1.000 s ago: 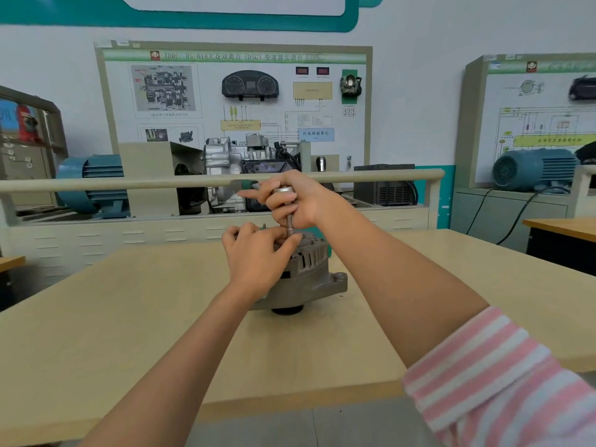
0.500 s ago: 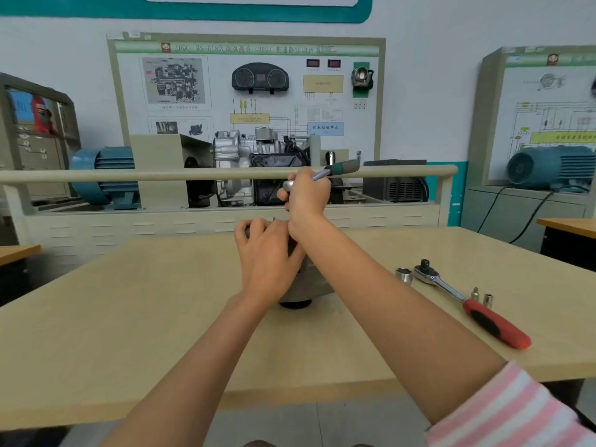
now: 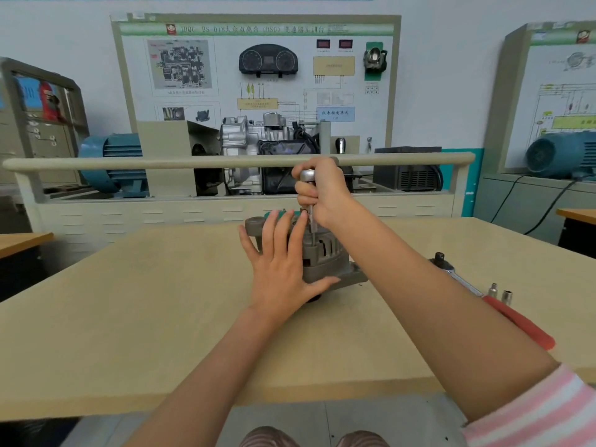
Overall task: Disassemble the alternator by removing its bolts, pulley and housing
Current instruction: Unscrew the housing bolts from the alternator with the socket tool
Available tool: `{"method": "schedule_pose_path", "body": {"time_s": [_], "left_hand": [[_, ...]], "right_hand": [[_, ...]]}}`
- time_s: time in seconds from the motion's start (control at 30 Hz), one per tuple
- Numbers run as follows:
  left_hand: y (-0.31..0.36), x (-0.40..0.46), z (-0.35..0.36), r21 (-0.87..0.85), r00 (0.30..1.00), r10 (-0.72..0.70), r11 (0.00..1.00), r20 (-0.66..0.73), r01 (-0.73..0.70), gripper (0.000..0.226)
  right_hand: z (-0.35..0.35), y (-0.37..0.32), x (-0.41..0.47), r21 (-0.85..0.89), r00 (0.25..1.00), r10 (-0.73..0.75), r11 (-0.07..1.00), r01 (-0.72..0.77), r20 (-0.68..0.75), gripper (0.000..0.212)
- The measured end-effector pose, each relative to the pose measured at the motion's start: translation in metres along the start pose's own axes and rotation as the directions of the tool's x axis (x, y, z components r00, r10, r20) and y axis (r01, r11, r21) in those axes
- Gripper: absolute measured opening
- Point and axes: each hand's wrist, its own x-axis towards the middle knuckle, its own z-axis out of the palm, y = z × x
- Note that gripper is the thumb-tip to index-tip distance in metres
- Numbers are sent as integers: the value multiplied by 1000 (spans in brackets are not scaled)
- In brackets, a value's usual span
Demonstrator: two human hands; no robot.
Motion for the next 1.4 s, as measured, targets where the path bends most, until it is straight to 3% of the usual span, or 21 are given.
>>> {"method": "schedule_pose_path", "body": {"time_s": [0.1,0.23,0.63,1.23,1.4], "left_hand": [[1,0,4,-81,999,-8,997,-45,4,100],[1,1,5,-146,995,-17,989,-95,3,91],[0,5,23,-57,994,-25,998,-102,19,93],[-21,23,77,-86,992,-17,996,-127,6,90],[-22,30,89,-65,989,-8,998,-148,-2,88]], "right_hand": [[-4,0,1,49,1000,-11,999,10,16,24],[-2,0,2,-13,999,-18,1000,19,42,24],[-9,-1,15,32,997,-49,998,47,58,19],[-17,7,77,38,988,34,999,-40,148,22],[-20,8,90,42,987,11,999,-18,161,14]]}}
